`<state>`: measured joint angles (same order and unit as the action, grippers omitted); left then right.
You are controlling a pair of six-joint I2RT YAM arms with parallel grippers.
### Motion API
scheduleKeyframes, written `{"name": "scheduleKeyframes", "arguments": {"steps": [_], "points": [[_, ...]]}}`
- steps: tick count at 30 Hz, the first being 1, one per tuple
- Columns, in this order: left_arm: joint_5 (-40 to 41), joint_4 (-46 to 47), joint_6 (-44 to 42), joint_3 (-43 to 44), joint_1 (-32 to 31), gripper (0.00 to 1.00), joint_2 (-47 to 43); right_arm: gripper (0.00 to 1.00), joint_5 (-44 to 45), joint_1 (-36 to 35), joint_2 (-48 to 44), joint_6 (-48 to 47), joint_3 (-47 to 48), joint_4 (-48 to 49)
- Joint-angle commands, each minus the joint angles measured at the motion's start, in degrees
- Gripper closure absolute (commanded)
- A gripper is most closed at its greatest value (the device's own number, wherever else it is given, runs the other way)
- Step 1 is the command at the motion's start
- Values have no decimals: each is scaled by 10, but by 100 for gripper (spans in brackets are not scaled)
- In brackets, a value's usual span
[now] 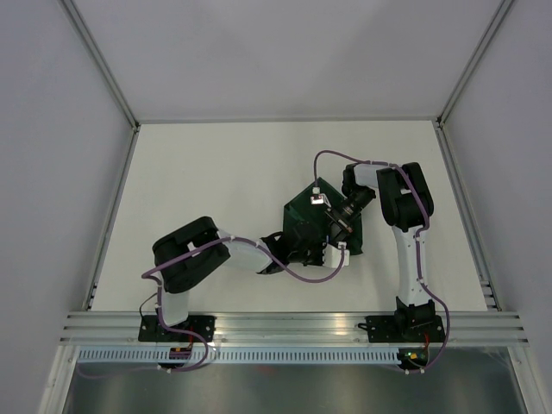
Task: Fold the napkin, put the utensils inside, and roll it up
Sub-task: Roll the napkin at the center of the board.
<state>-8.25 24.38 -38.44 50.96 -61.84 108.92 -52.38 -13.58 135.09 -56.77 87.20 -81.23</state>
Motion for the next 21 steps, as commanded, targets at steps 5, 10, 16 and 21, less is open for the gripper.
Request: {"name": "scheduleKeyframes", "arguments": {"steps": [5,10,16,21], "points": [[-53,-79,49,11,10,98,38,99,64,4,24,-41,3,95],[-138,-118,97,31,35,98,35,95,54,9,-4,-45,0,96],[-226,-155,152,59,66,98,44,70,27,22,-72,-32,-8,113],[-280,-159,194,68,85,98,47,56,-3,48,-133,2,-19,143]]}}
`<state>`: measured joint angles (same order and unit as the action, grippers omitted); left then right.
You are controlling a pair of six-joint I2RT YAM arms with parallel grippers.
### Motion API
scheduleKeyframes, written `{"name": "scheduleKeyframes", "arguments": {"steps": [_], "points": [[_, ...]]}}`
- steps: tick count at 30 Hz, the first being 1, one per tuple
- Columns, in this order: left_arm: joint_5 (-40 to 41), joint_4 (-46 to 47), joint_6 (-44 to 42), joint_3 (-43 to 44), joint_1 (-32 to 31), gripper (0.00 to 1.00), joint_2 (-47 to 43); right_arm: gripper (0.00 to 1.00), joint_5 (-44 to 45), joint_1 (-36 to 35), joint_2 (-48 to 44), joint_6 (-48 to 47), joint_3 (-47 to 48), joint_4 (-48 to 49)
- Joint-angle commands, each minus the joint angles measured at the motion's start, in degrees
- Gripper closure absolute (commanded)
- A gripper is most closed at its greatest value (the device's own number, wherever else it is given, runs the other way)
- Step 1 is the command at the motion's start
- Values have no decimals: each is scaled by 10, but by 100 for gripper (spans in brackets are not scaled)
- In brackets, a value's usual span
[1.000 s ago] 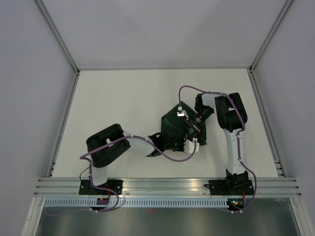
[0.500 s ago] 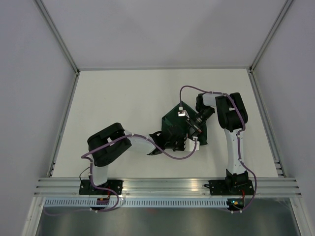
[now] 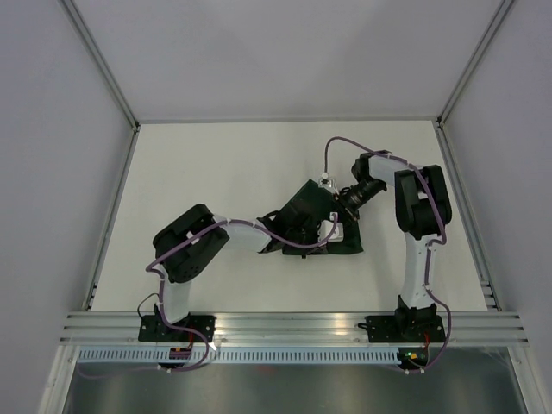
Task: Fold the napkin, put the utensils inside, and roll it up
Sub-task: Roll the napkin at the center of the board.
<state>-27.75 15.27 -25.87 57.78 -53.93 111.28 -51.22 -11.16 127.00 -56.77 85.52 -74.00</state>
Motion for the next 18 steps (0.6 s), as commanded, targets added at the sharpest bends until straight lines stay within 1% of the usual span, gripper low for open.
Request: {"name": "scheduleKeyframes", "arguments": {"steps": [1,5,8,9,11,12,14,15,17,18], "points": [[-92,-67,76,1,14,98,25,55,-19,29,-73,8,-5,85],[-127,-57,111,1,32,98,31,53,-39,61,-128,34,-27,129],[-165,-49,161,2,52,98,48,53,-50,83,-180,24,-62,158],[-184,-39,171,1,57,98,53,52,-49,90,-210,18,-76,167],[-211,-28,199,-3,70,98,64,52,-40,91,-245,8,-129,206],[-221,-13,208,-6,77,98,67,51,-35,91,-283,5,-173,243],[-243,-2,232,-6,82,98,81,50,-9,86,-322,5,-221,290],[-251,5,239,-3,84,98,87,50,2,83,-362,6,-268,340],[-271,15,252,3,89,98,96,50,35,63,-401,1,-318,385],[-277,22,274,4,92,98,106,48,43,56,-440,1,-366,428]]}}
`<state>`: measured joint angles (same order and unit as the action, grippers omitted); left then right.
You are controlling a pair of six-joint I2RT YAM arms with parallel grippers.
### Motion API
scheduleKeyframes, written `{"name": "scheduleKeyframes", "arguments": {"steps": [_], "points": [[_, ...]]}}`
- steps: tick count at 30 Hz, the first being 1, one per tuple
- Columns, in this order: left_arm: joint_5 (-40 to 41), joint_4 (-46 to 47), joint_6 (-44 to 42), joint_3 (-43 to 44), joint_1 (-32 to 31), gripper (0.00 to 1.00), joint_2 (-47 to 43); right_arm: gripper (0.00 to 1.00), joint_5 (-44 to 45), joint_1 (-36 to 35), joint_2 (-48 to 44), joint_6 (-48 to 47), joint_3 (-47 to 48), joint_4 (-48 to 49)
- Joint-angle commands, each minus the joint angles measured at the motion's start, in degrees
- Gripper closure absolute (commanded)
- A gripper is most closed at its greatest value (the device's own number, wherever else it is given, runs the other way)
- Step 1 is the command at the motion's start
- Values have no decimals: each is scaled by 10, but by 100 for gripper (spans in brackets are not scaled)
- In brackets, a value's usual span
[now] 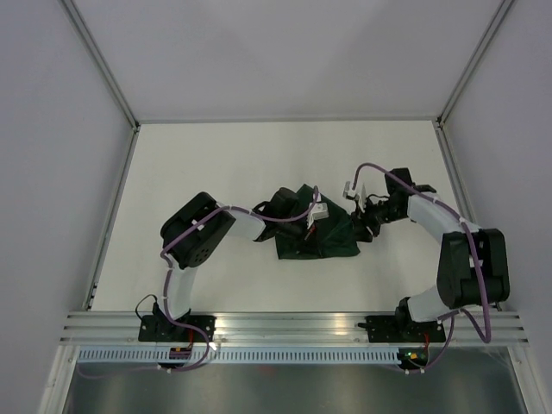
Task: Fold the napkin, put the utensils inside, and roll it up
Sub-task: Roll the napkin at the center of the board.
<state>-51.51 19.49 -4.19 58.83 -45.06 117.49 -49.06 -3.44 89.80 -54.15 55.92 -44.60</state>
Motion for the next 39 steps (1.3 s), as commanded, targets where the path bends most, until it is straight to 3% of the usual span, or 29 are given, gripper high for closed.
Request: {"name": "scheduleKeyframes", "arguments": {"steps": [1,6,15,26,33,36,39], "points": [[-44,-8,64,-6,6,98,47,47,34,-31,-87,-24,-93,159],[-56,-8,83,10,8,98,67,41,98,-106,-159,-17,-199,274],[-62,-9,94,20,15,98,74,37,122,-170,-147,-12,-224,310],[-64,-32,85,34,16,98,81,37,126,-213,-133,-16,-224,287],[-64,-40,80,34,17,98,79,42,150,-232,-90,-19,-224,306],[-66,-44,77,34,17,98,76,48,152,-232,-80,-17,-218,306],[-64,-44,76,34,17,92,66,63,155,-233,-72,-15,-212,304]]}}
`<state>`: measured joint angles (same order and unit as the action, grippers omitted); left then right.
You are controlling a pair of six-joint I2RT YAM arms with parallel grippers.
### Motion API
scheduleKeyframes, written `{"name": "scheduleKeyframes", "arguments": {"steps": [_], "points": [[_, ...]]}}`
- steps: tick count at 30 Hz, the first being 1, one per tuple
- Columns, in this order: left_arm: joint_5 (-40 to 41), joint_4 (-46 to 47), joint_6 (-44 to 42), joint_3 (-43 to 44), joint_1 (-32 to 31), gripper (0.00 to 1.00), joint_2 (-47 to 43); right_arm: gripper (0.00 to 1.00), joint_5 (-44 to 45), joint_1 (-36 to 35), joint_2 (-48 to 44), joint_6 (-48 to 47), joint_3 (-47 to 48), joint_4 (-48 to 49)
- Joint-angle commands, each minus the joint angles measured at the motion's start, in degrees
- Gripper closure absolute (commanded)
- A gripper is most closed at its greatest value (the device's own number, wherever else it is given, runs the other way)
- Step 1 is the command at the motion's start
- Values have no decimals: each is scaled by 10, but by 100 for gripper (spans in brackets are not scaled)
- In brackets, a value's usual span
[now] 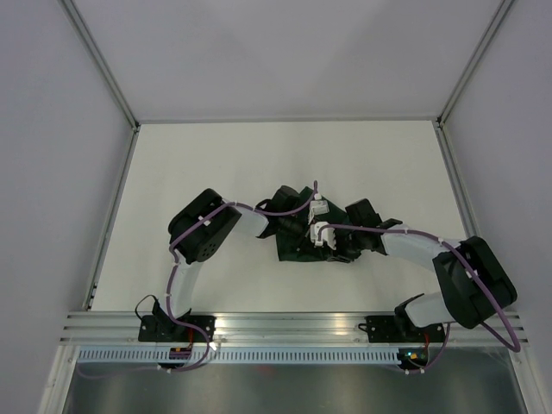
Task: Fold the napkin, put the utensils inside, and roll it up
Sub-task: Roll the napkin at the center of the board.
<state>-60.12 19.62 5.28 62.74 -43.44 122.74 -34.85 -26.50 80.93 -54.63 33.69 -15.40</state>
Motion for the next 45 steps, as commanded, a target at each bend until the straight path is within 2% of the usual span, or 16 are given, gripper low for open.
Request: {"name": "scheduleKeyframes", "arguments": {"steps": [1,4,6,9,15,23,29,35,36,41,45], "points": [[22,-44,-18,-6,1,89,9,71,12,-1,19,-9,12,8],[33,-21,5,-12,5,72,-12,83,9,-1,29,-16,23,-13],[39,3,20,-18,11,65,-32,87,4,0,41,-24,33,-38],[55,30,39,-30,20,61,-64,92,-16,7,66,-42,59,-84],[116,65,61,-47,34,59,-120,93,-77,51,152,-101,152,-224],[277,108,52,-124,39,60,-210,94,-116,82,292,-166,291,-413],[387,159,45,-205,35,59,-285,94,-125,93,371,-157,363,-470],[480,153,-51,-249,-22,57,-333,95,-131,97,427,-130,420,-505],[503,148,-96,-253,-30,57,-338,95,-129,98,437,-126,423,-503],[569,132,-234,-260,-110,53,-331,96,-128,102,458,-116,441,-504],[599,133,-301,-255,-159,49,-307,97,-129,106,479,-116,451,-510]]}}
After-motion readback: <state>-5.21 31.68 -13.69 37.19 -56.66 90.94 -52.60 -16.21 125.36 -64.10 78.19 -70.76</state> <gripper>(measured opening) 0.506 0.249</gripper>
